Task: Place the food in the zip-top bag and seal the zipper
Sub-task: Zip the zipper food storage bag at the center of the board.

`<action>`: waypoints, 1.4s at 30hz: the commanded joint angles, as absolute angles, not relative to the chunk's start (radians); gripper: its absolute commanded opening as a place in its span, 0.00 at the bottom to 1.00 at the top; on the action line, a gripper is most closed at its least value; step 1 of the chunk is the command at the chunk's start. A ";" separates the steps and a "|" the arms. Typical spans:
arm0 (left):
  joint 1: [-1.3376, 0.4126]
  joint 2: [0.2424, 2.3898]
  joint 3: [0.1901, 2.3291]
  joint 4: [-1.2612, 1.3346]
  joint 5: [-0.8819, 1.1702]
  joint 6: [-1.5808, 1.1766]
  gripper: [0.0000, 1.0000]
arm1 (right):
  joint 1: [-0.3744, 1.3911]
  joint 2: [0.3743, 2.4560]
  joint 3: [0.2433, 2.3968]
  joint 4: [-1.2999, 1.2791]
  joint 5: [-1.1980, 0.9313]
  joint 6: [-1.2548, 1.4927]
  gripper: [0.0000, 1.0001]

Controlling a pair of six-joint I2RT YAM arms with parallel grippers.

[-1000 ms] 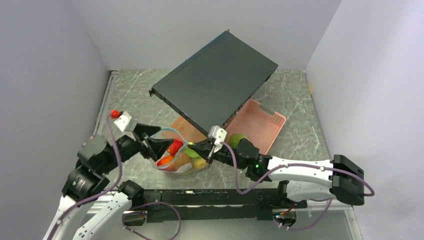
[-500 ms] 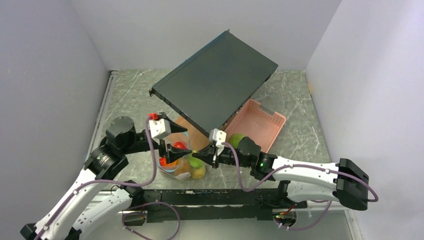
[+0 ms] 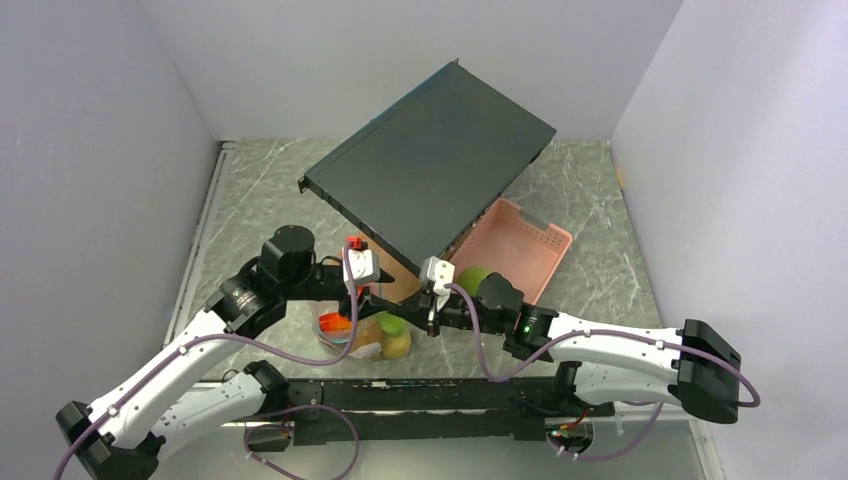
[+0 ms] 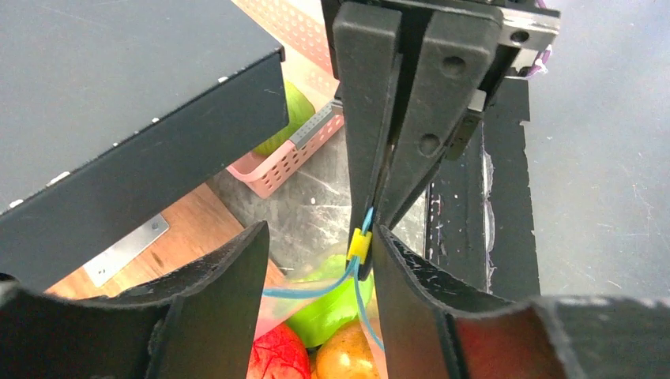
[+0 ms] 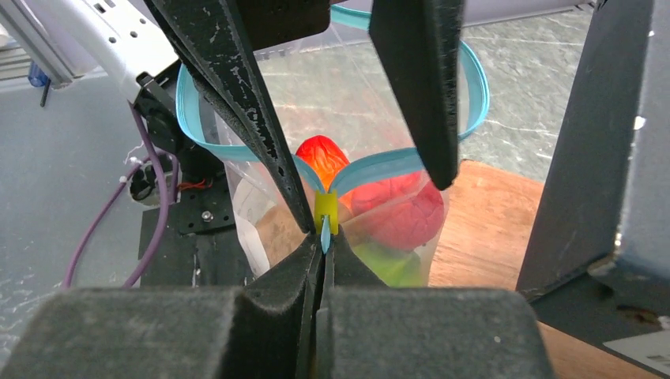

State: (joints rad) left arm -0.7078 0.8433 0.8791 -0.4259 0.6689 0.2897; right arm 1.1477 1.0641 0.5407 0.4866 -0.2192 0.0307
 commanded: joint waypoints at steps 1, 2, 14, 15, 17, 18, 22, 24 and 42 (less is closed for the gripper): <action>-0.712 0.791 0.831 -0.332 0.705 0.241 0.54 | 1.147 1.031 0.552 0.510 -0.232 0.038 0.00; -0.712 0.789 0.821 -0.323 0.710 0.228 0.52 | 1.148 1.030 0.551 0.512 -0.230 0.040 0.00; -0.714 0.790 0.825 -0.327 0.719 0.190 0.40 | 1.147 1.041 0.541 0.532 -0.234 0.051 0.00; -0.715 0.793 0.832 -0.336 0.718 0.193 0.39 | 1.147 1.041 0.540 0.535 -0.235 0.055 0.00; -0.713 0.800 0.840 -0.351 0.720 0.199 0.36 | 1.147 1.040 0.540 0.535 -0.235 0.055 0.00; -0.714 0.802 0.844 -0.359 0.721 0.203 0.34 | 1.146 1.040 0.541 0.537 -0.233 0.056 0.00; -0.714 0.808 0.856 -0.387 0.733 0.210 0.27 | 1.148 1.038 0.543 0.535 -0.227 0.053 0.00; -0.714 0.807 0.857 -0.388 0.739 0.206 0.25 | 1.145 1.039 0.546 0.532 -0.226 0.052 0.00; -0.716 0.784 0.909 -0.517 0.564 0.172 0.00 | 1.147 0.998 0.478 0.578 -0.077 0.160 0.00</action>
